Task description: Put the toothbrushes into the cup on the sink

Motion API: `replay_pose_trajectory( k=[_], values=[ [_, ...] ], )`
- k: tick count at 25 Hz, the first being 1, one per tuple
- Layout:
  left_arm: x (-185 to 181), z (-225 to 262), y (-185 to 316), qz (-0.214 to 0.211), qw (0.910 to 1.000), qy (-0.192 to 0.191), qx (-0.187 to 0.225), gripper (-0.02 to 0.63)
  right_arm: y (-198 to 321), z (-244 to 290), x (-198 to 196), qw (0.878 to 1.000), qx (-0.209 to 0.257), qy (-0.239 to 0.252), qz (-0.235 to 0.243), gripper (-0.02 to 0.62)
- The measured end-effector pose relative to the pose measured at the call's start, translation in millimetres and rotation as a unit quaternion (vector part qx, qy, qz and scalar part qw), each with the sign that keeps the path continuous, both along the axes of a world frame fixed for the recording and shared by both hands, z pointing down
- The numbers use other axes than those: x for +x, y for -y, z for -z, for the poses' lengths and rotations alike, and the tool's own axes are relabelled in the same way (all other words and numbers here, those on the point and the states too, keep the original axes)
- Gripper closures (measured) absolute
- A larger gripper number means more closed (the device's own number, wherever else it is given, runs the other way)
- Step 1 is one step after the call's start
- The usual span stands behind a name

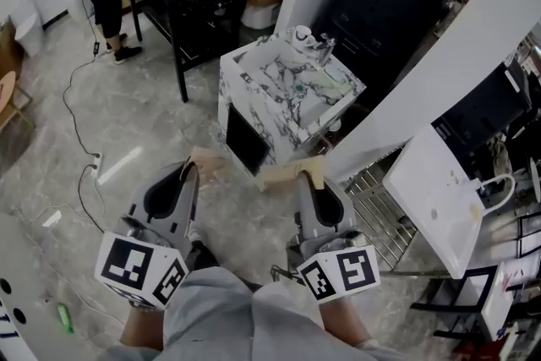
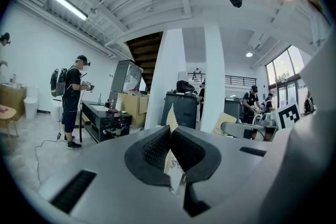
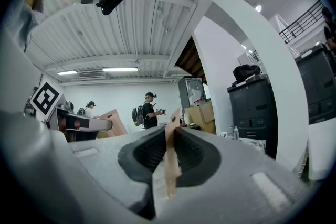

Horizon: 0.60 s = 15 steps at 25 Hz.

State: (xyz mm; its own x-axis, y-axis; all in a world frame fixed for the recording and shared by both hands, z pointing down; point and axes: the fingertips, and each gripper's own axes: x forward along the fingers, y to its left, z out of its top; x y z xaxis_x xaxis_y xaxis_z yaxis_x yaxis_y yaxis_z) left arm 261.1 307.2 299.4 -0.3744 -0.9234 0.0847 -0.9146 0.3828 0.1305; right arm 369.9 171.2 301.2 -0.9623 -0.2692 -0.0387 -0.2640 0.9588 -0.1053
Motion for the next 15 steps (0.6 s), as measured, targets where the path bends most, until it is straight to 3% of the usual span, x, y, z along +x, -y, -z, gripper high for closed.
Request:
replay_pose_trajectory(
  k=[15],
  values=[
    [-121, 12, 18, -0.028, 0.9996, -0.003, 0.003, 0.6, 13, 15, -113, 1.0, 0.004, -0.003, -0.03, 0.558]
  ],
)
